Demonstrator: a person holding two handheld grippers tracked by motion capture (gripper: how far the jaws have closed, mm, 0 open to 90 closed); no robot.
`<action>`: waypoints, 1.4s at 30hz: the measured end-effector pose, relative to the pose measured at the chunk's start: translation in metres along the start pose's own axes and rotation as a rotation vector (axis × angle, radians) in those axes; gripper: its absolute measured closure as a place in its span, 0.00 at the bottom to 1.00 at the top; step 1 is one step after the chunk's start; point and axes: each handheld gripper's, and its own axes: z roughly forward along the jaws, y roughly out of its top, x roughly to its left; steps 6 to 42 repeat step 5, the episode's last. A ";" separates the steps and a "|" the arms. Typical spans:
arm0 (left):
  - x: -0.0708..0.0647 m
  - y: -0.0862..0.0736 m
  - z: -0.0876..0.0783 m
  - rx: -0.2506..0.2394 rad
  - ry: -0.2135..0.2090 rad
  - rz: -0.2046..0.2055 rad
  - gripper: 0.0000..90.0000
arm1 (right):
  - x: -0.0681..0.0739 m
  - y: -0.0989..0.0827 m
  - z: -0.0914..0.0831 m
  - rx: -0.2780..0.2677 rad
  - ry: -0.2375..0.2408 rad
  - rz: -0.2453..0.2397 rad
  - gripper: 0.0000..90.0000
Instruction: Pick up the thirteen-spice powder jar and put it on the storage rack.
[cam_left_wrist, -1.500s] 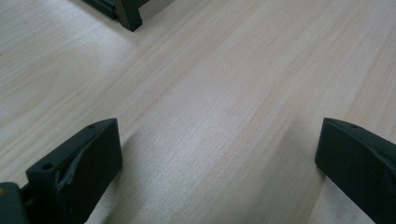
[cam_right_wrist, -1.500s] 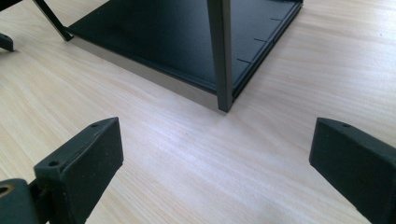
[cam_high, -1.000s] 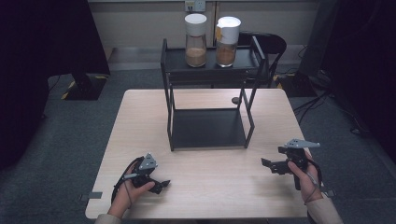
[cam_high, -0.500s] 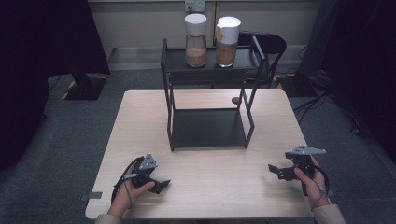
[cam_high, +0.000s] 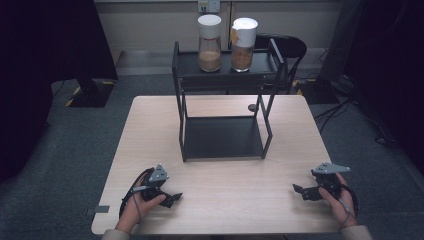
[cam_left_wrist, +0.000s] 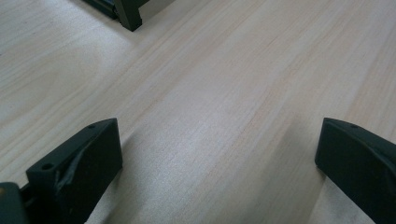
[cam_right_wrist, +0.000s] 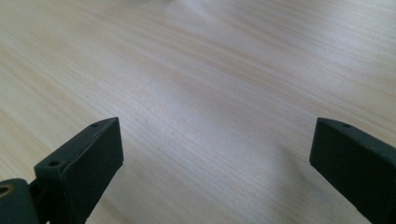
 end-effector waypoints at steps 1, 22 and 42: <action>0.000 0.000 0.000 0.000 0.000 0.000 0.00 | 0.001 0.000 0.000 0.009 -0.001 -0.015 0.02; 0.000 0.000 0.000 0.000 -0.001 0.000 0.00 | 0.002 0.004 0.002 0.042 0.004 -0.032 0.02; 0.000 0.000 0.000 0.000 -0.001 0.000 0.00 | 0.002 0.004 0.002 0.042 0.004 -0.032 0.02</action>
